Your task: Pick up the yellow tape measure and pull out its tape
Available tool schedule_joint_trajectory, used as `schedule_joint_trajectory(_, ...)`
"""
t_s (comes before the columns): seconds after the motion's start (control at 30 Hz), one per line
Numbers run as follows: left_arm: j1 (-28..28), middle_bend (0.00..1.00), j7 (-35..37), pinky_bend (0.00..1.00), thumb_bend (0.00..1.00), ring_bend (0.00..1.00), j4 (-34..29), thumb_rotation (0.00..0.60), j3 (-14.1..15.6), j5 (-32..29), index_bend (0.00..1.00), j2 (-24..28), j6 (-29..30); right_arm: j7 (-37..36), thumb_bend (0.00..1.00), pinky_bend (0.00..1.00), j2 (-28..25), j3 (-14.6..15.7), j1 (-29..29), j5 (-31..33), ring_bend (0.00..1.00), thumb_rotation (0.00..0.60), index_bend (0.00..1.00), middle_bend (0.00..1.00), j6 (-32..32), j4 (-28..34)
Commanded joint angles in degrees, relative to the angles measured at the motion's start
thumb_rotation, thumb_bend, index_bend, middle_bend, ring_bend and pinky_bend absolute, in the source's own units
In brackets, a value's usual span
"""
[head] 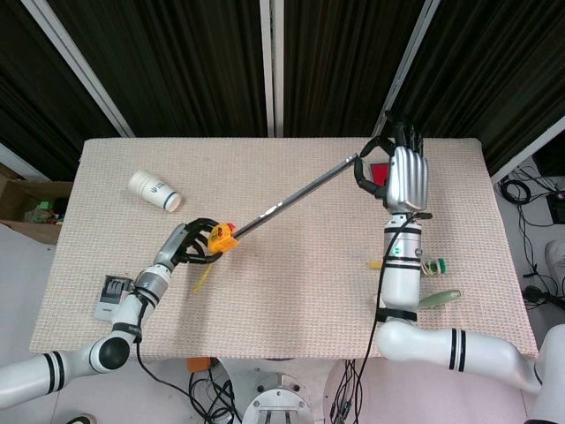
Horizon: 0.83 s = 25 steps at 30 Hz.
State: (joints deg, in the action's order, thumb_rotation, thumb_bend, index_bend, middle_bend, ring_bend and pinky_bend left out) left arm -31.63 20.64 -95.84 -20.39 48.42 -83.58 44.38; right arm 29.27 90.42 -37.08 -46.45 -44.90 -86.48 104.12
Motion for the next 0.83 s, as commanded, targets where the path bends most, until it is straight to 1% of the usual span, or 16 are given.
schedule_joint_trajectory(0.03,0.66,0.66,1.24,0.57,0.41,0.48,0.18,0.600,0.39,1.21,0.69,0.35,-0.13,-0.30,0.51,0.00,-0.43,-0.02,0.23,0.12,0.00,0.600,0.76,0.14,-0.14,0.20)
schedule_joint_trajectory(0.4,3.05,0.66,5.45,0.57,0.41,0.48,-0.06,0.600,1.71,5.30,0.69,2.58,-0.24,-1.53,0.51,0.00,-3.28,-1.98,0.82,1.07,0.00,0.600,0.76,0.14,-0.69,1.53)
schedule_joint_trajectory(0.7,4.46,0.66,9.15,0.56,0.41,0.48,1.85,0.600,2.46,7.72,0.69,3.21,-0.61,-3.00,0.51,0.00,-4.87,-1.85,1.78,1.95,0.00,0.600,0.76,0.14,-0.61,1.64)
schedule_joint_trajectory(0.83,4.85,0.66,9.69,0.56,0.41,0.48,1.73,0.600,2.80,8.83,0.69,3.43,-0.12,-3.07,0.51,0.00,-5.44,-1.95,1.75,1.92,0.00,0.600,0.76,0.14,-0.88,2.14)
